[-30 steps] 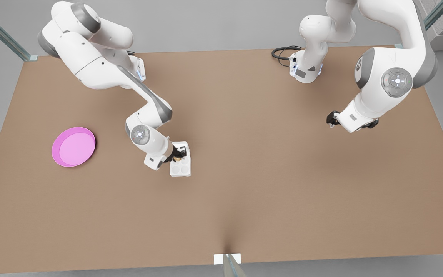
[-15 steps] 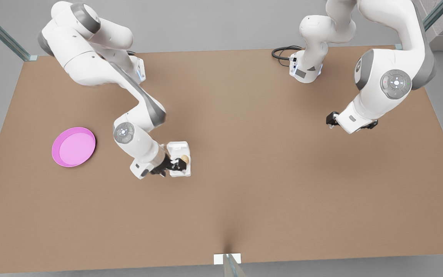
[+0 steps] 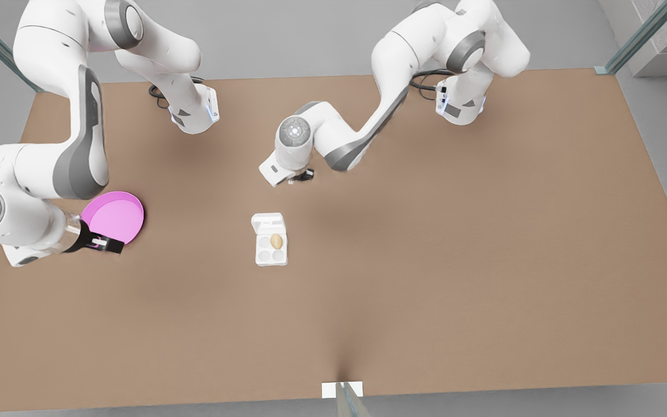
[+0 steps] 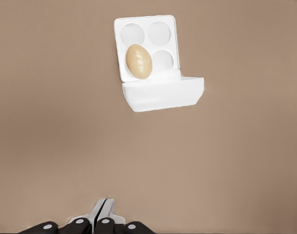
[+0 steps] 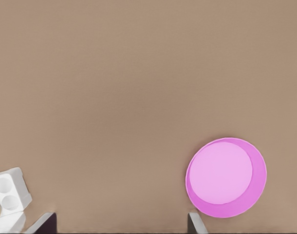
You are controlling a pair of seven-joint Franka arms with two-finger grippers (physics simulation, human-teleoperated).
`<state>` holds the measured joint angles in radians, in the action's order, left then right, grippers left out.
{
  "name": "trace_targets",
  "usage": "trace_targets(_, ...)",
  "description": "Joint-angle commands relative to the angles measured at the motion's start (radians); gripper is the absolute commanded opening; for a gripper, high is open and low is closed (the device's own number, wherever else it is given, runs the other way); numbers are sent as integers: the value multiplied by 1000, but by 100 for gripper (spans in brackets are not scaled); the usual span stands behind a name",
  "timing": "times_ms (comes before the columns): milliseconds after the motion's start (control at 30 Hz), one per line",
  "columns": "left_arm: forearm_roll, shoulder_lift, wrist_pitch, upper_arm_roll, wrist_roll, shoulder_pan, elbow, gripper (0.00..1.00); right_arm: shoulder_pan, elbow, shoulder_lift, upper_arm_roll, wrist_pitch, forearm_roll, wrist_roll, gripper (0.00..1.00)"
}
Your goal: Pack egg into the box and close the box lid
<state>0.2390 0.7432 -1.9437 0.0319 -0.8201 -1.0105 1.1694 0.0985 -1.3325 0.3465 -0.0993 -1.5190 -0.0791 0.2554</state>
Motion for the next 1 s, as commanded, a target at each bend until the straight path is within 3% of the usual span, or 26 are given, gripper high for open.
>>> trace_targets(0,13,13,-136,0,-1074,-26,3,21,-8,27,-11,-7,157,10,-154,100)
trace_targets(33,13,27,-138,0,-1082,-33,3,21,-14,105,-9,-5,160,12,-153,100)
trace_targets(167,13,84,-192,-1,-1081,-53,3,21,1,79,2,-5,168,44,-151,100)
trace_targets(333,-36,189,-403,0,-1019,-85,3,21,17,84,2,-4,169,50,-156,100)
trace_targets(967,-107,223,-532,59,-886,-26,-7,21,14,85,2,-4,171,56,-151,100)
